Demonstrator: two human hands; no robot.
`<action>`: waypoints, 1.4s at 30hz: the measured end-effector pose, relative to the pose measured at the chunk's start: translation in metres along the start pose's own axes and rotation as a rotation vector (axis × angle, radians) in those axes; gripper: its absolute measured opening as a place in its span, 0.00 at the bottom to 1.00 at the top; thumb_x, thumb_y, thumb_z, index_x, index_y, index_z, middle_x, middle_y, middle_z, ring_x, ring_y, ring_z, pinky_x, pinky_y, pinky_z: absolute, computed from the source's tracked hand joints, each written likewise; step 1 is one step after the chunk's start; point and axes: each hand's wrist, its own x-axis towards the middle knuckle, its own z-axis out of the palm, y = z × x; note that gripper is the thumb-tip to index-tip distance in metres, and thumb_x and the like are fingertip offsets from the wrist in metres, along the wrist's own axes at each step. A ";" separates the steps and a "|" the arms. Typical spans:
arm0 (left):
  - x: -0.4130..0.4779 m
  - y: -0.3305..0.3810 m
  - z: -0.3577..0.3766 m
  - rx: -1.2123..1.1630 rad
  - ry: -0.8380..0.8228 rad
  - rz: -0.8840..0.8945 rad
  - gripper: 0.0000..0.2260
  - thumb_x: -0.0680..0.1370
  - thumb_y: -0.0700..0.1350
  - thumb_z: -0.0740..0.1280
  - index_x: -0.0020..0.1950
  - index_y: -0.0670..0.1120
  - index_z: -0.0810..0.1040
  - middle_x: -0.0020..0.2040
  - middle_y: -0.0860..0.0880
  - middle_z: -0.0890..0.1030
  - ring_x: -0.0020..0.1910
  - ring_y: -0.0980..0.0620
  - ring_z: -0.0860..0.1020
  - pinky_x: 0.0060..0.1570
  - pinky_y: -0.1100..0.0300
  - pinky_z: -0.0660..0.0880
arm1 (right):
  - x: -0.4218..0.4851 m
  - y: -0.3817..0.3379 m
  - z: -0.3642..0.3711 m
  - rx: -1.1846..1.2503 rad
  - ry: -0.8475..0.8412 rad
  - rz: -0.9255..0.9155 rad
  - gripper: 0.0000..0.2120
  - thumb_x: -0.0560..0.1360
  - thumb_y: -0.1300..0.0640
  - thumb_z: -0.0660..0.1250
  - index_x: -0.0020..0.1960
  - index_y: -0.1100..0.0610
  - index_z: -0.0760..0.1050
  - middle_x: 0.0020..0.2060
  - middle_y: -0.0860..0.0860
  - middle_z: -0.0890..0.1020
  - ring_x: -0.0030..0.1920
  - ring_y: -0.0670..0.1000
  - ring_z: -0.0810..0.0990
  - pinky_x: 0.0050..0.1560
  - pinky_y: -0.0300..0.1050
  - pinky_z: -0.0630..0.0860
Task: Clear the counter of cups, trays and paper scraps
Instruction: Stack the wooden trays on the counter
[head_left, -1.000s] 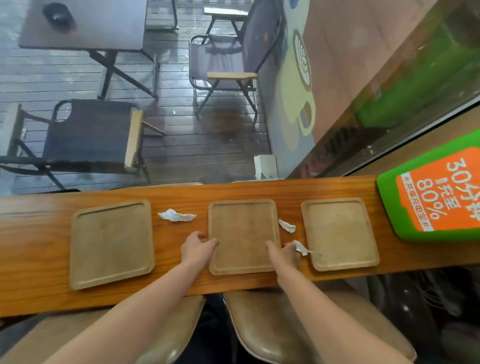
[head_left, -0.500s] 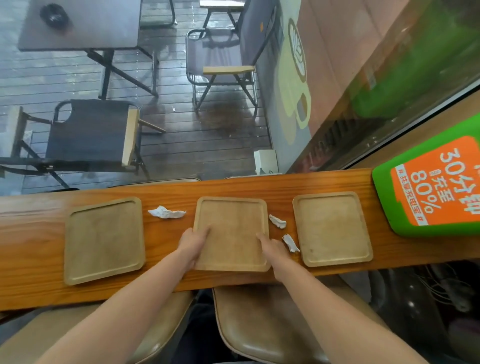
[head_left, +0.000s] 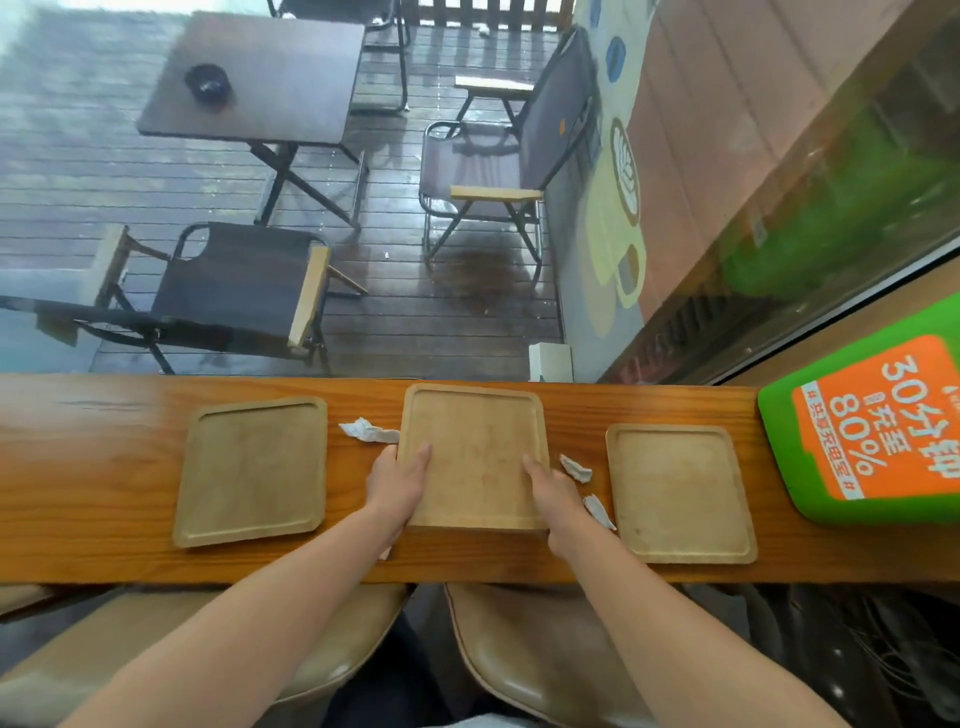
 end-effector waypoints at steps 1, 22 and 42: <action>0.001 0.001 -0.008 -0.003 0.010 0.016 0.21 0.81 0.57 0.62 0.69 0.45 0.73 0.60 0.47 0.80 0.58 0.46 0.78 0.57 0.50 0.77 | -0.005 -0.002 0.007 0.005 -0.005 -0.010 0.30 0.81 0.40 0.61 0.77 0.54 0.63 0.72 0.53 0.72 0.72 0.59 0.69 0.73 0.59 0.64; 0.057 -0.054 -0.256 0.022 0.091 0.004 0.22 0.80 0.58 0.63 0.65 0.43 0.75 0.59 0.44 0.80 0.55 0.43 0.79 0.54 0.48 0.76 | -0.069 -0.019 0.257 -0.060 -0.023 -0.012 0.16 0.80 0.42 0.61 0.60 0.53 0.71 0.50 0.51 0.78 0.49 0.55 0.77 0.50 0.55 0.81; 0.089 -0.104 -0.282 -0.005 0.027 -0.223 0.22 0.81 0.56 0.63 0.67 0.41 0.72 0.57 0.44 0.78 0.53 0.44 0.78 0.50 0.51 0.77 | -0.049 -0.008 0.308 -0.243 -0.016 0.085 0.13 0.81 0.49 0.64 0.60 0.55 0.68 0.50 0.54 0.75 0.49 0.57 0.76 0.37 0.50 0.79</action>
